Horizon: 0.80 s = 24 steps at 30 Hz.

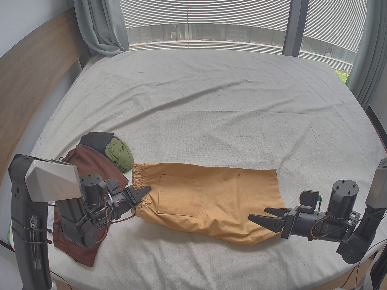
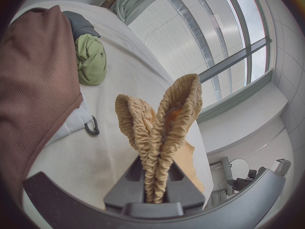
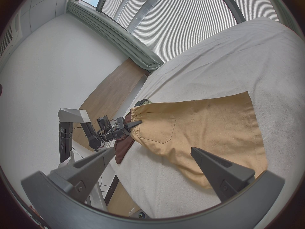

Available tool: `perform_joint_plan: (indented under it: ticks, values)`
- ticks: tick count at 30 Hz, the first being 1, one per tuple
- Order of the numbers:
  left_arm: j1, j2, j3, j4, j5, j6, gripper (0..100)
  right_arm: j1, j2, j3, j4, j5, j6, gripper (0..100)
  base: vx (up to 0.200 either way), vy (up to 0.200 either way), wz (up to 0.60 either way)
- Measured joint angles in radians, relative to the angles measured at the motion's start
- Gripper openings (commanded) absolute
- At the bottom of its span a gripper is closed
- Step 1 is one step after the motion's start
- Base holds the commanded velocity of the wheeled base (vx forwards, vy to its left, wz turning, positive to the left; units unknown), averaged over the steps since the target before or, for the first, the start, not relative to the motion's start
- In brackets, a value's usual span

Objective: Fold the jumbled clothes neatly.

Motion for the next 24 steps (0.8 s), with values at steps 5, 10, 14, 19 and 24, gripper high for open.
perform_joint_plan:
  ticks: [5,10,14,19,24]
  values:
    - [0.036,-0.024,0.007,0.0,-0.037,0.002,0,-0.001,0.002,0.0,0.0,0.0,0.0,100,0.0,0.0,0.0]
    - [0.064,-0.054,0.035,0.0,-0.089,0.002,0,-0.002,0.003,0.0,0.0,0.0,0.0,100,0.0,0.0,0.0]
    - [0.08,-0.066,0.054,0.0,-0.109,0.005,0,-0.004,0.004,0.0,0.0,0.001,0.0,100,0.0,0.0,0.0]
    - [0.12,-0.073,0.067,0.0,-0.17,0.044,0,-0.005,0.004,0.002,0.0,0.001,0.0,100,0.0,0.0,0.0]
    - [0.158,-0.079,0.085,0.001,-0.217,0.055,0,-0.007,0.009,0.002,0.0,0.002,0.0,100,0.0,0.0,0.0]
